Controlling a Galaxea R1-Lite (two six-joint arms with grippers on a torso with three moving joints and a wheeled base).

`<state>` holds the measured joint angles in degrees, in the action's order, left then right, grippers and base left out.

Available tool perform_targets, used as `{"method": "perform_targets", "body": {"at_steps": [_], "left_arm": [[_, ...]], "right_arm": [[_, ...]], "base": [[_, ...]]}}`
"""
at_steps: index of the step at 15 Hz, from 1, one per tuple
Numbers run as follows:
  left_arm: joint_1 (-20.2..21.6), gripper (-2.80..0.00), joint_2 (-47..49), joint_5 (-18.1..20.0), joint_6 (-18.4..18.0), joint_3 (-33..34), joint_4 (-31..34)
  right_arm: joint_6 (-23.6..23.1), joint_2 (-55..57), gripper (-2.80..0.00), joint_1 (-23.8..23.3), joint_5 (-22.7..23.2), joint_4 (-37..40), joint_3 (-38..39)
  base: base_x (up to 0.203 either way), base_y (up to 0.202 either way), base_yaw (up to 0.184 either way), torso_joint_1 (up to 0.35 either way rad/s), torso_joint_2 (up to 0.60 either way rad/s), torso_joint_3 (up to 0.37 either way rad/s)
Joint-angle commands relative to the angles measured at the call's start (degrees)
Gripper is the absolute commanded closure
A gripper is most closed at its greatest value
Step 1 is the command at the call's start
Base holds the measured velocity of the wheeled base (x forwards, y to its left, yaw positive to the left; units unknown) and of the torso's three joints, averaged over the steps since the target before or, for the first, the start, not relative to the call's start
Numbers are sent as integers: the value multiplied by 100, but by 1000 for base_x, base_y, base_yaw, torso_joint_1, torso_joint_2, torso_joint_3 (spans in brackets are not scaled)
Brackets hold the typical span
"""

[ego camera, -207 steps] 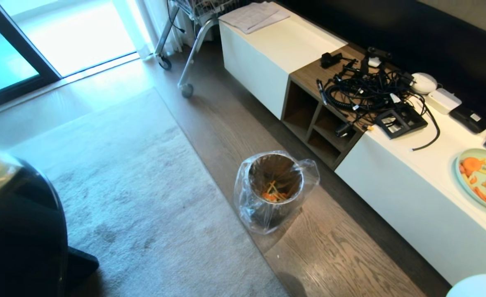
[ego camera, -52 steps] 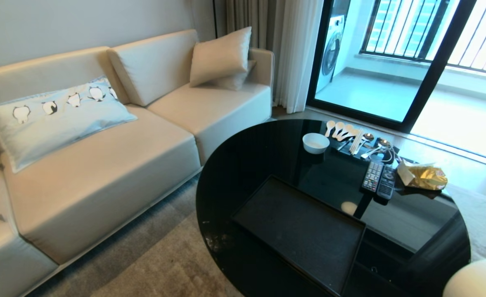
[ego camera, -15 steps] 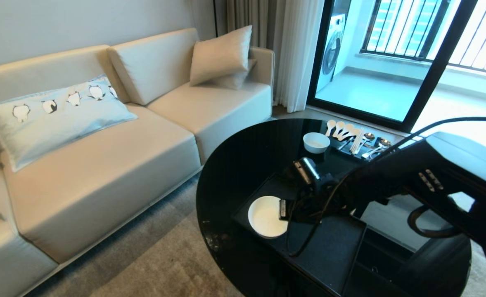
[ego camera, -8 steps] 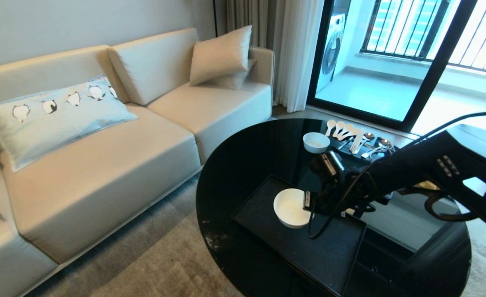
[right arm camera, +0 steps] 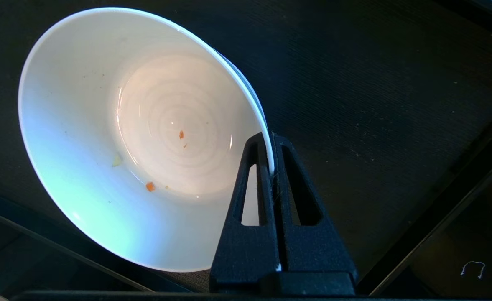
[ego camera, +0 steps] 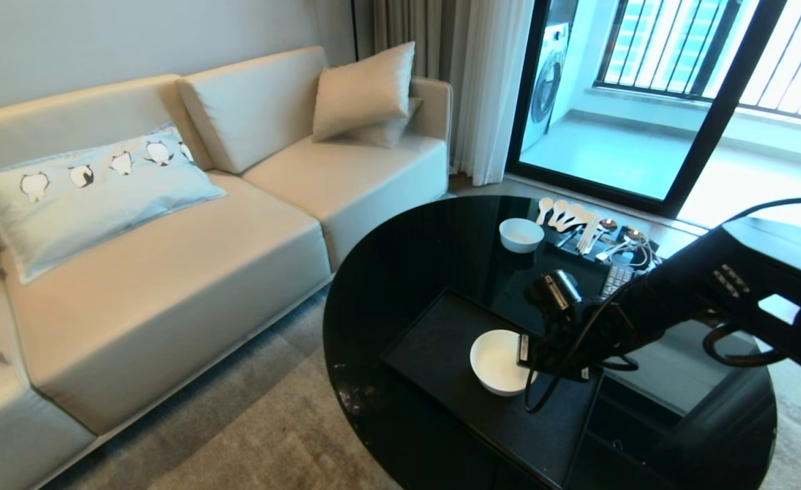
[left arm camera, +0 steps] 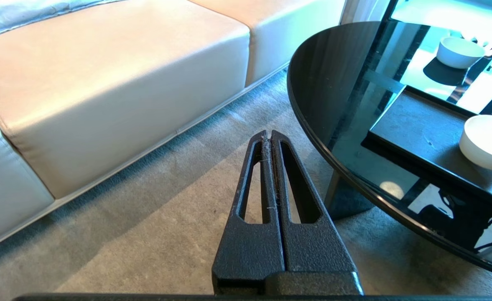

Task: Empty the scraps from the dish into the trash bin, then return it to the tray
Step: Put the bowl back to the table

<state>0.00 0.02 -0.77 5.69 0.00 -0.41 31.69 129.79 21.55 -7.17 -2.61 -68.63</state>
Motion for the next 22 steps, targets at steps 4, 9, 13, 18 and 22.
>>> {"method": "perform_targets", "body": {"at_steps": [4, 9, 13, 18, 22], "left_arm": [[0, 0, -2, -2, 11, 0, -2], [0, 0, -2, -2, 2, 0, -2], [0, 0, -2, -2, 2, 0, -2], [0, 0, -2, -2, 8, 0, -2], [0, 0, -2, -2, 8, 0, -2]], "right_arm": [[30, -59, -280, -28, 14, 6, 17], [-8, -455, -280, -28, -11, -3, 21], [-294, -1249, -280, -13, -190, -10, 161], [-1264, -2868, -280, 117, -445, -485, 802], [-2152, -4124, -280, 238, -583, -1014, 1555]], "base": [[0, 0, 0, 0, 0, 0], [0, 0, 0, 0, 0, 0], [0, 0, 0, 0, 0, 0], [0, 0, 0, 0, 0, 0], [0, 0, 0, 0, 0, 0]]}}
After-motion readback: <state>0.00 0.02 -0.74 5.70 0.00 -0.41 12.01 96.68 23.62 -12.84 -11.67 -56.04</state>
